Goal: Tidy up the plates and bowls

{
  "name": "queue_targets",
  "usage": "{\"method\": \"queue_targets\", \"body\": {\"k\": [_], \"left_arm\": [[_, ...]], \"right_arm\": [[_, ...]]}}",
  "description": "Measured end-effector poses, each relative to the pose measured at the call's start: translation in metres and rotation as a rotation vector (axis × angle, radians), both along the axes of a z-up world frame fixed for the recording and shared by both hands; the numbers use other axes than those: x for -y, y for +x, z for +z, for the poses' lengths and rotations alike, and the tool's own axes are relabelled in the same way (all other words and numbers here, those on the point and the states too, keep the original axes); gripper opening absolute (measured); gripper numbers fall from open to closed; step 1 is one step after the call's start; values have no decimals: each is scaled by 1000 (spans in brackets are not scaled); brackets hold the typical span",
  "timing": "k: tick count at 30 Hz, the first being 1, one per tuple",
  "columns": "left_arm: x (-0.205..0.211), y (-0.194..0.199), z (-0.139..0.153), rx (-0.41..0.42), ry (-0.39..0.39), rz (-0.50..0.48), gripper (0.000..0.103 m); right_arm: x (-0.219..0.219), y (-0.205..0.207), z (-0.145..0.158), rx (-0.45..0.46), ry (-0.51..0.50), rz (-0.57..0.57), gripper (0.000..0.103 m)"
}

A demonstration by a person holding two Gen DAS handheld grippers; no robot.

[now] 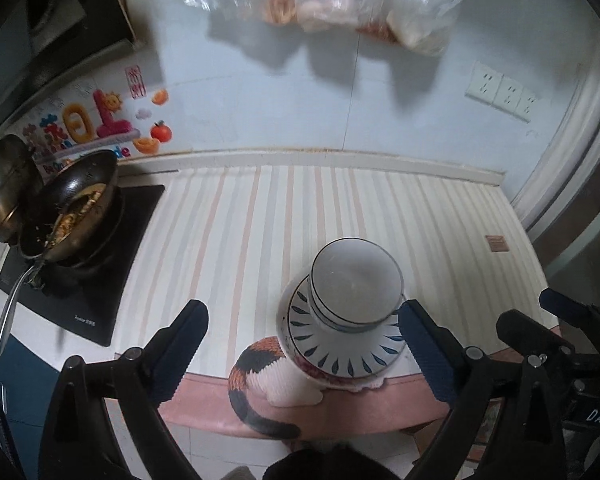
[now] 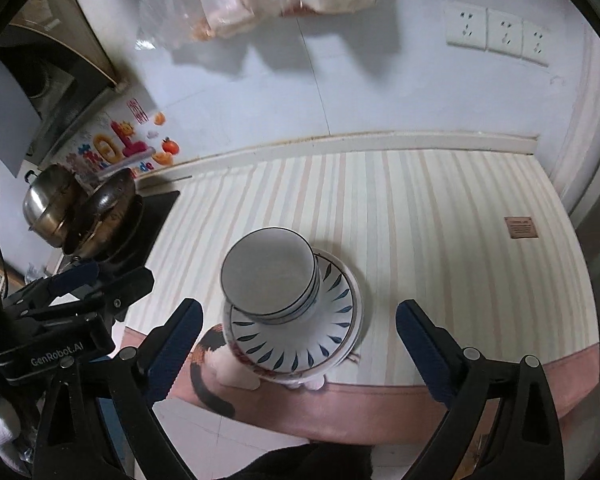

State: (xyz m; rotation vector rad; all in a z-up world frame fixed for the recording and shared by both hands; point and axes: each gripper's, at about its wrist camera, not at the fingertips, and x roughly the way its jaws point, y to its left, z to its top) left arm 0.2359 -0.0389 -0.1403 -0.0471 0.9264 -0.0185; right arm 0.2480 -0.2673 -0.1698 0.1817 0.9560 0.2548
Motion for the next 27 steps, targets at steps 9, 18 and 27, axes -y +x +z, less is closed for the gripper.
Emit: {"method": "queue_targets", "body": {"k": [9,18,27], "left_arm": [[-4,-74,39,82,-5,38,101],[-6,-159,70,139,31,57,101],[-3,-211,76,143,35,70,101]], "right_arm": [[8,-90,57,117,-12,-11,100],[3,-186,100,198,-44,26,100],[4,-255,119,237,-54,34,100]]}}
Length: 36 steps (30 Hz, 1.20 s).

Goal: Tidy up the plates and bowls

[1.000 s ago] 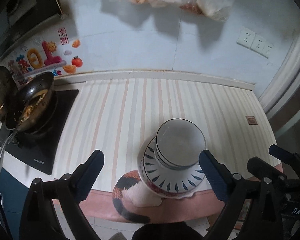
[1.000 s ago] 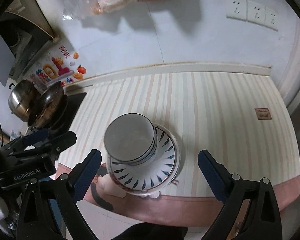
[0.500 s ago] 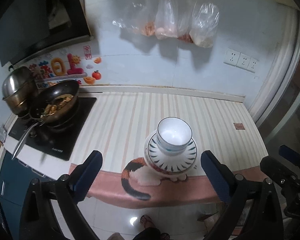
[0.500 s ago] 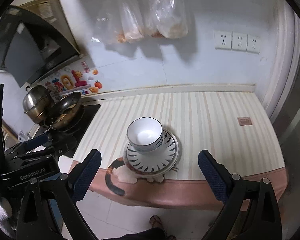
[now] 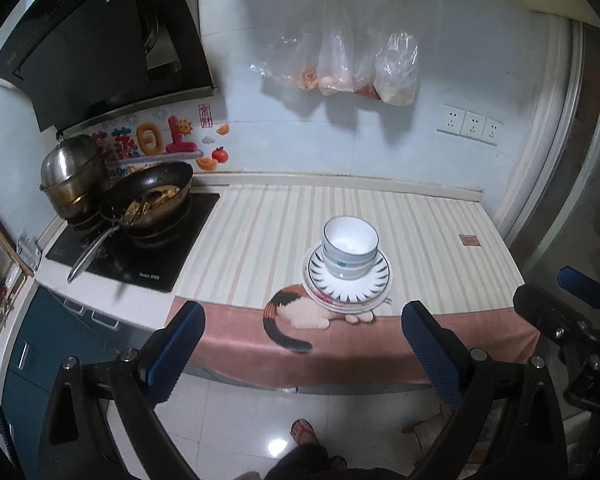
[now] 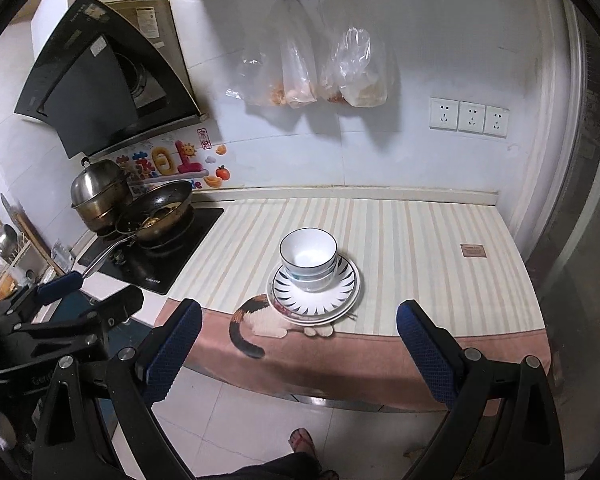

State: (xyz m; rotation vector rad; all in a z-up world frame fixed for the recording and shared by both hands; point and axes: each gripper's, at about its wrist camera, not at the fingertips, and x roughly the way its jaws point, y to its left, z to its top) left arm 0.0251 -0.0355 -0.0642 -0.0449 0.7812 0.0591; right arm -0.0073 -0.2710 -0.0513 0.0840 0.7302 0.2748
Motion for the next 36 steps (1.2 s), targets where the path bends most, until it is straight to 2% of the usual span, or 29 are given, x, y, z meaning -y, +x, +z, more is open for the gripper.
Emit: {"method": "queue_targets", "body": {"k": [10,20,36], "left_arm": [[-9,-18,4,-10,-20,21,101],[-25,-25,11,6,-2,-10,101],[-36,-41,11,9,-20,-16,101]], "right_arm": [[1,-21,8,-3,-30,-3,100],[-10,-27,15,-1,-20,-51,100],[-22,-44,16,6,-34,-64,100]]}}
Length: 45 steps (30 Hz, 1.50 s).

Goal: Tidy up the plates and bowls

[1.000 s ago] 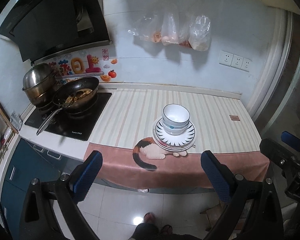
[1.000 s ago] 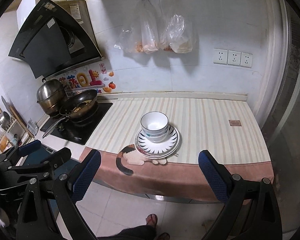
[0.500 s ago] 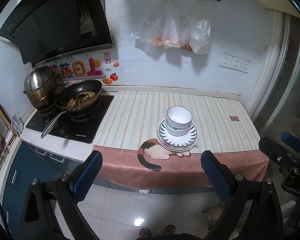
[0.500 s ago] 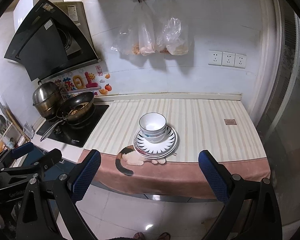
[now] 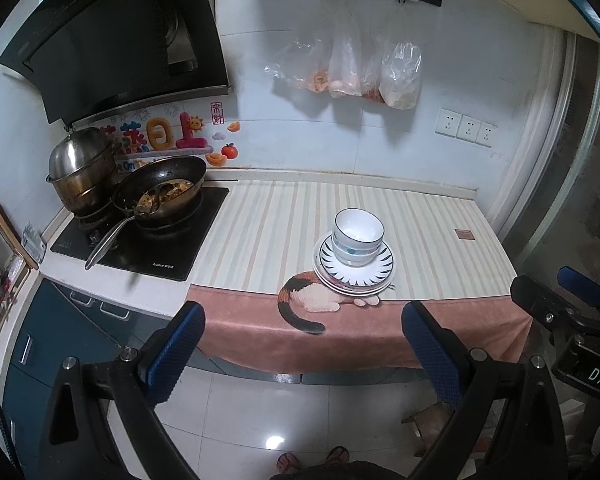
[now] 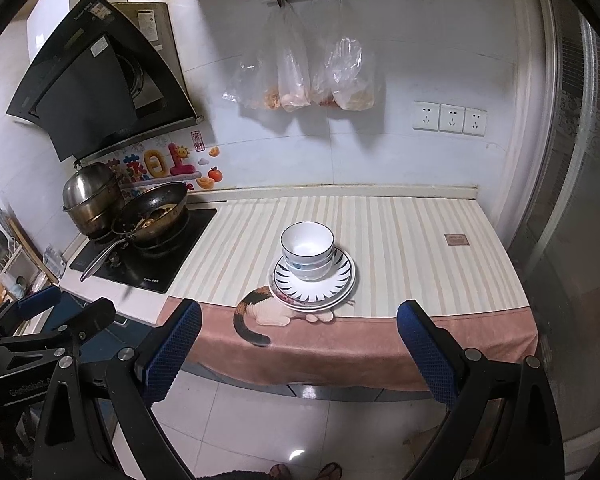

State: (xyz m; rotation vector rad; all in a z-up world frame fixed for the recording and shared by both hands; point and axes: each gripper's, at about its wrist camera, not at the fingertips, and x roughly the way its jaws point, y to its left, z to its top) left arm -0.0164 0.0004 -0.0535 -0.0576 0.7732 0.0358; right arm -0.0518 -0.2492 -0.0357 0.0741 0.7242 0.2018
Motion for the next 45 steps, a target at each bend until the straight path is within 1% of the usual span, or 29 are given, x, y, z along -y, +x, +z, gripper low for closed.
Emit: {"method": "queue_targets", "body": {"k": [12,35,45], "left_arm": [[-8,-4,1,7,-6,-14,101],[-6,-7,4,8,-6,-6,101],[-7,-5,6,8,-8,-5,101]], "right_arm": [[-6,-11,-3,-10,-13,-19,100],[-9,-11,-2,-6,-15,-22,100],[-16,-12,0,-10,-22,-22,100]]}}
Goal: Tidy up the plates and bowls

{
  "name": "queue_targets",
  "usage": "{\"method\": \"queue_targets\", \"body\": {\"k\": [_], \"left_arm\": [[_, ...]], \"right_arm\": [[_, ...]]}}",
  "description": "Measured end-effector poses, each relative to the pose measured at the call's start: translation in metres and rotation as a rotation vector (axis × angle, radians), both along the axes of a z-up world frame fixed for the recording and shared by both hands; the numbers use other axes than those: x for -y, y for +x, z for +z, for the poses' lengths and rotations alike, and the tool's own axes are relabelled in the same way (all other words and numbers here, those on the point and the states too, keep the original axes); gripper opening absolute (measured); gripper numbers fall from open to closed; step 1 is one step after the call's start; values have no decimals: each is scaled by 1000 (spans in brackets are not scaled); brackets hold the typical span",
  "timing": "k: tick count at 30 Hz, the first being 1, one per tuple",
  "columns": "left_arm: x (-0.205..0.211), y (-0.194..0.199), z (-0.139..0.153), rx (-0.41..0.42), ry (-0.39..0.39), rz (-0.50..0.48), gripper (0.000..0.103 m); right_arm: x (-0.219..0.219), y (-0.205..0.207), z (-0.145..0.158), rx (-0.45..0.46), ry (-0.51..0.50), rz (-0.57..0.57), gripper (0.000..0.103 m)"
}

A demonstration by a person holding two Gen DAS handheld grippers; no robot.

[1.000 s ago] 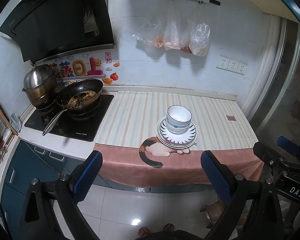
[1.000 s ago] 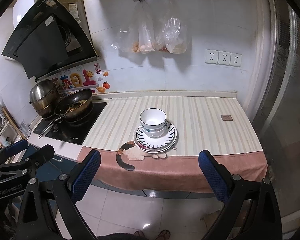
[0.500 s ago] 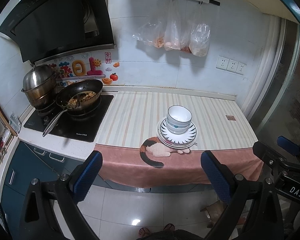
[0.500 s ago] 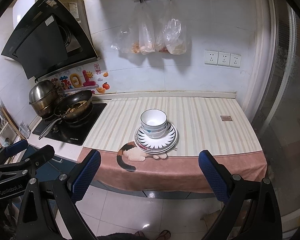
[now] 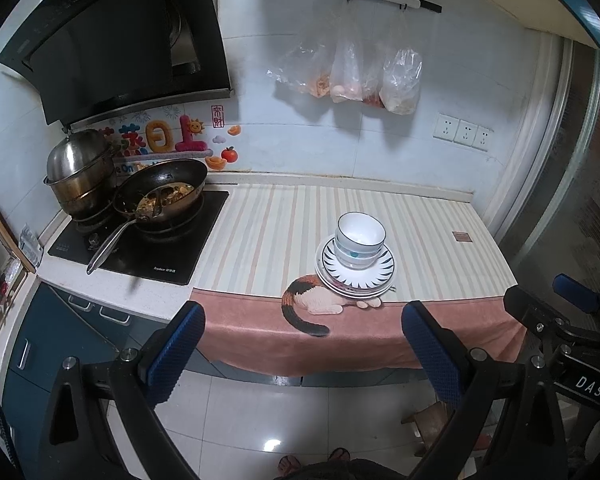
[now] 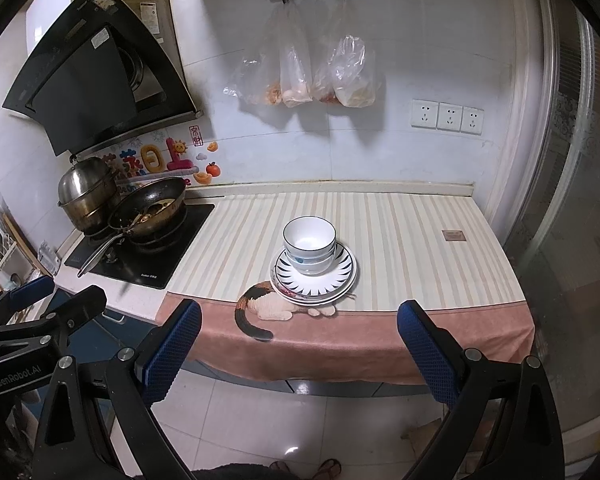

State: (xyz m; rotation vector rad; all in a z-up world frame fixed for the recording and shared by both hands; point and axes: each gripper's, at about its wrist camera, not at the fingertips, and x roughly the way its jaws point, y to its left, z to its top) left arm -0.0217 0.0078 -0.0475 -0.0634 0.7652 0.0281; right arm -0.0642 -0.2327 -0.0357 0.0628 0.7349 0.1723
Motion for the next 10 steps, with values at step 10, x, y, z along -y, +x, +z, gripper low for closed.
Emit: {"method": "queue_targets", "body": {"k": [10], "left_arm": [[1,-1,1,14,13,1,101]], "right_arm": [[-1,-1,0,-1,1,0,100]]}}
